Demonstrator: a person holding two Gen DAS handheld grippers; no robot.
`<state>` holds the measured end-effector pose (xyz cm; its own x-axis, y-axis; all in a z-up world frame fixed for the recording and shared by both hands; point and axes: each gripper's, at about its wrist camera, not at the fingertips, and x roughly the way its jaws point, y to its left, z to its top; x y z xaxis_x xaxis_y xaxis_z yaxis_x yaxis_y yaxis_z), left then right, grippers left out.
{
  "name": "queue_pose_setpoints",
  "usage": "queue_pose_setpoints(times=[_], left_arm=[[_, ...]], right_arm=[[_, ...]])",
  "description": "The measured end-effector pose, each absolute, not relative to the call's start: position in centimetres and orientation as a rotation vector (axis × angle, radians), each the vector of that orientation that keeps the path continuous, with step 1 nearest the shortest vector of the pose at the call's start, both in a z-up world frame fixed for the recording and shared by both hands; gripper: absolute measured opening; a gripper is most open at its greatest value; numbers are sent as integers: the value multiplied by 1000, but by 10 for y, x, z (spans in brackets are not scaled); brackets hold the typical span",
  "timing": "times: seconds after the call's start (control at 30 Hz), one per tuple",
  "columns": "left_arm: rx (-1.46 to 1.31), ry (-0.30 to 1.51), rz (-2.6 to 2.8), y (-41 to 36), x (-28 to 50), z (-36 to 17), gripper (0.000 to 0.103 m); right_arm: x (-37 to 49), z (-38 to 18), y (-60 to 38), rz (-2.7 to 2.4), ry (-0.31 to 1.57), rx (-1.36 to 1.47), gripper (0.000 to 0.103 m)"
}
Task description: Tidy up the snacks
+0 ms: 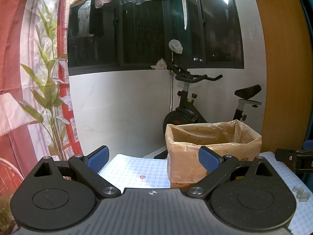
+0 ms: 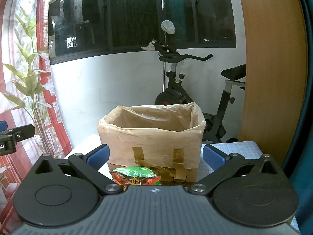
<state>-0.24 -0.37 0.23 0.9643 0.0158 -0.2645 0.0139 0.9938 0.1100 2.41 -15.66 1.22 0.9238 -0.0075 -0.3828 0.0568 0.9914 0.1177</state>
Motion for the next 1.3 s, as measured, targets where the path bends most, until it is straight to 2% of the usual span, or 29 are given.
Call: queue_pose_setpoints(times=[1.0, 1.3], left_arm=[[97, 233, -27, -1, -5, 0, 98], [58, 233, -46, 2, -4, -4, 103]], right_arm=[[26, 10, -153, -27, 386, 121, 103], [27, 9, -152, -24, 385, 121, 103]])
